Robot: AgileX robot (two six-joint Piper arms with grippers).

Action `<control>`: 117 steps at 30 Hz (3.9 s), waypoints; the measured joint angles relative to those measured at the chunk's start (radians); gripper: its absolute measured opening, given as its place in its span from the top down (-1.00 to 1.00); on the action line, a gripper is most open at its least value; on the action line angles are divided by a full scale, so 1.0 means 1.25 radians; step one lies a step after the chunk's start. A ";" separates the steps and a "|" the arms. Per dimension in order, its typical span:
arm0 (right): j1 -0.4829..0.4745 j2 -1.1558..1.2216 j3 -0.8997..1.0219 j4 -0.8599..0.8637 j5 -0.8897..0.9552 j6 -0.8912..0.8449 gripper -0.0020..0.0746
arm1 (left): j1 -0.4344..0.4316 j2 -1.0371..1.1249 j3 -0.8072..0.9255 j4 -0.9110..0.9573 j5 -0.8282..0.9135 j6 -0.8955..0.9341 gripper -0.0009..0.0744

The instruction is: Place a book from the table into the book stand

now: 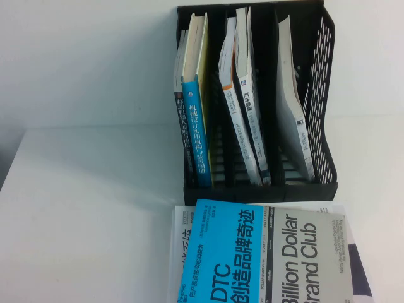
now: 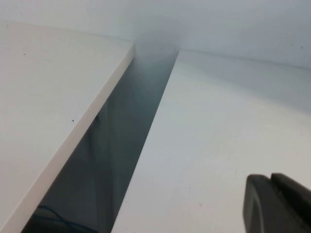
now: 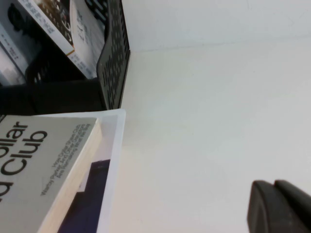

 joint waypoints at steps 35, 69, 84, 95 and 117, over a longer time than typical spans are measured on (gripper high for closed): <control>0.000 0.000 0.001 0.095 -0.051 0.000 0.96 | 0.000 0.000 0.001 -0.006 -0.296 -0.056 0.99; 0.000 0.051 -0.569 0.765 -0.272 -0.504 0.96 | 0.000 0.009 -0.211 -0.284 -0.440 -0.277 0.99; 0.002 0.378 -0.581 0.761 -0.163 -0.803 0.96 | -0.001 0.479 -0.501 -0.282 0.182 -0.006 0.99; 0.004 0.375 -0.532 0.815 -0.118 -0.822 0.96 | -0.026 0.512 -0.510 -0.477 0.188 0.349 0.99; 0.004 0.726 -0.566 -0.107 0.366 0.053 0.96 | -0.026 0.570 -0.512 -0.817 0.165 0.676 0.99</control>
